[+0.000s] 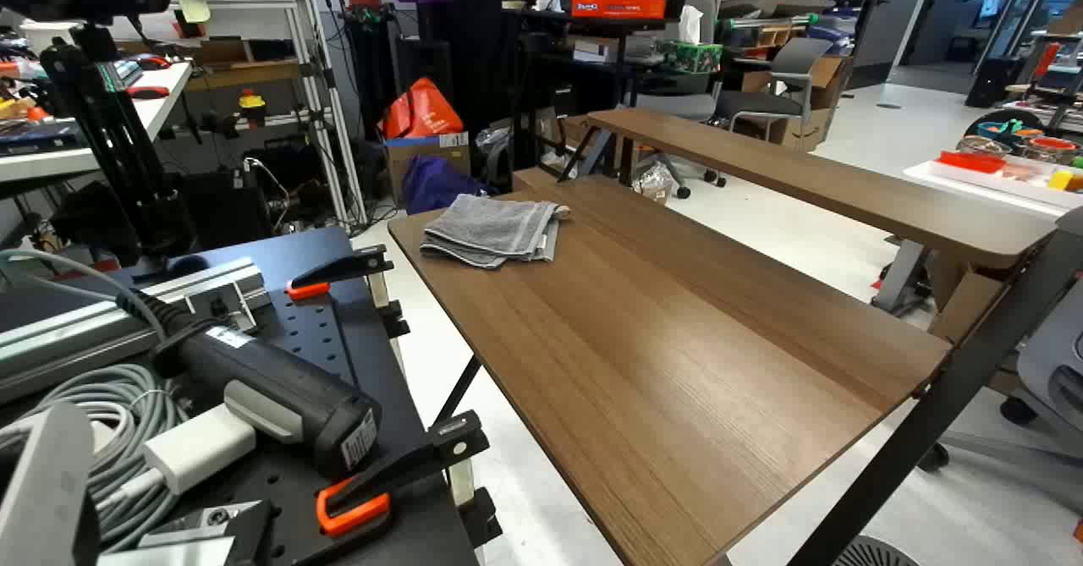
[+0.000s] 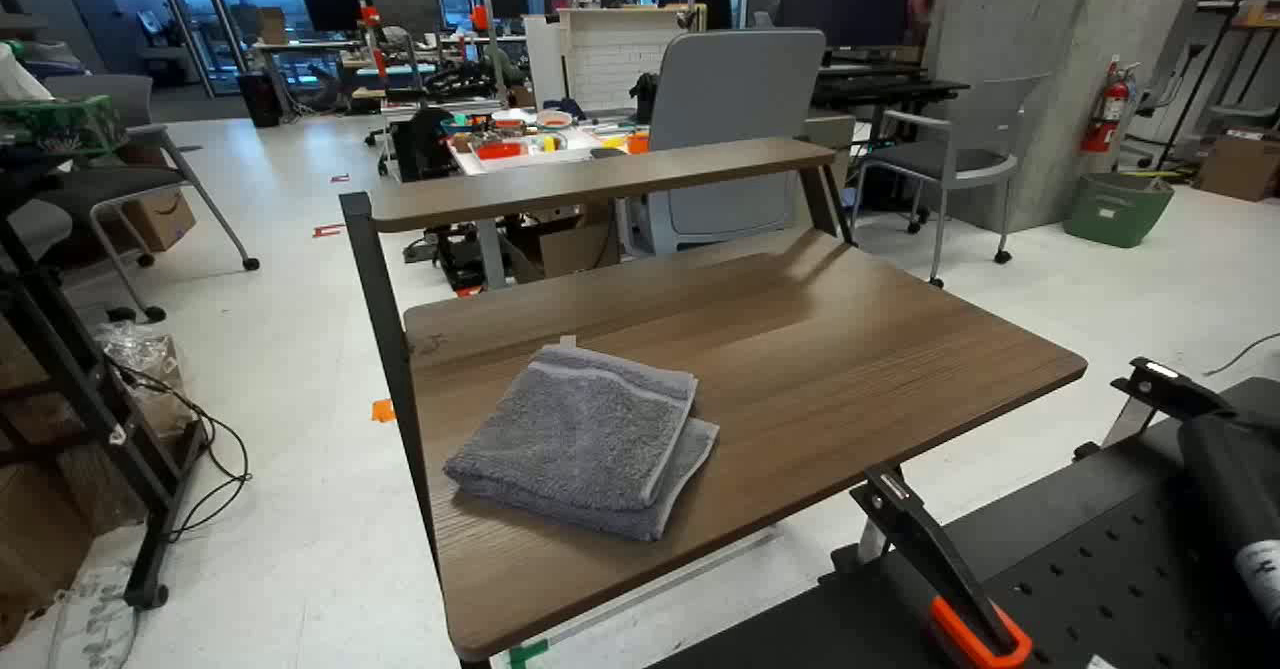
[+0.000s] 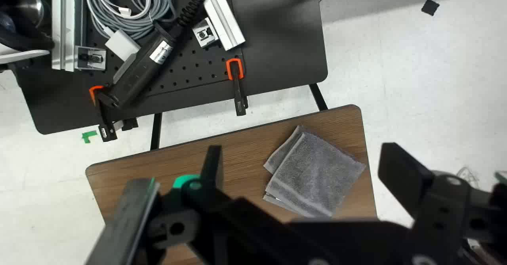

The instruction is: Move the grey towel to the right

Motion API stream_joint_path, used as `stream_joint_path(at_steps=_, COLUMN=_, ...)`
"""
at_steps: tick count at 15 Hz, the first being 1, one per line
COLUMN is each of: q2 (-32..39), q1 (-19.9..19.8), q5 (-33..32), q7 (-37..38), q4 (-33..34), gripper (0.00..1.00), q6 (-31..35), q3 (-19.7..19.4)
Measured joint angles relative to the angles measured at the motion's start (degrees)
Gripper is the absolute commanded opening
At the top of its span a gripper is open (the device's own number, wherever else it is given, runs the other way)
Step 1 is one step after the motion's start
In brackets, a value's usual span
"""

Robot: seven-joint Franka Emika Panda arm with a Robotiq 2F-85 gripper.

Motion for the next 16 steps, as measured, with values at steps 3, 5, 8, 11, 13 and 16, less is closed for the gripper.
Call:
stream_joint_path(at_steps=3, q2=0.0, q1=0.0, q5=0.0, q7=0.0, q4=0.0, gripper=1.00, q6=0.0, q3=0.0)
stream_joint_path(at_steps=5, q2=0.0, q1=0.0, q5=0.0, q7=0.0, q4=0.0, gripper=1.00, q6=0.0, q3=0.0)
stream_joint_path(at_steps=8, q2=0.0, q1=0.0, q5=0.0, q7=0.0, q4=0.0, gripper=1.00, q6=0.0, q3=0.0)
stream_joint_path(at_steps=11, q2=0.0, q1=0.0, q5=0.0, q7=0.0, q4=0.0, gripper=1.00, q6=0.0, q3=0.0)
stream_joint_path(at_steps=13, q2=0.0, q1=0.0, q5=-0.1, q7=0.0, q4=-0.1, gripper=1.00, q6=0.0, q3=0.0)
stream_joint_path(at_steps=16, q2=1.4, q1=0.0, q5=-0.6, q7=0.1, q4=-0.5, gripper=1.00, q6=2.3, q3=0.2)
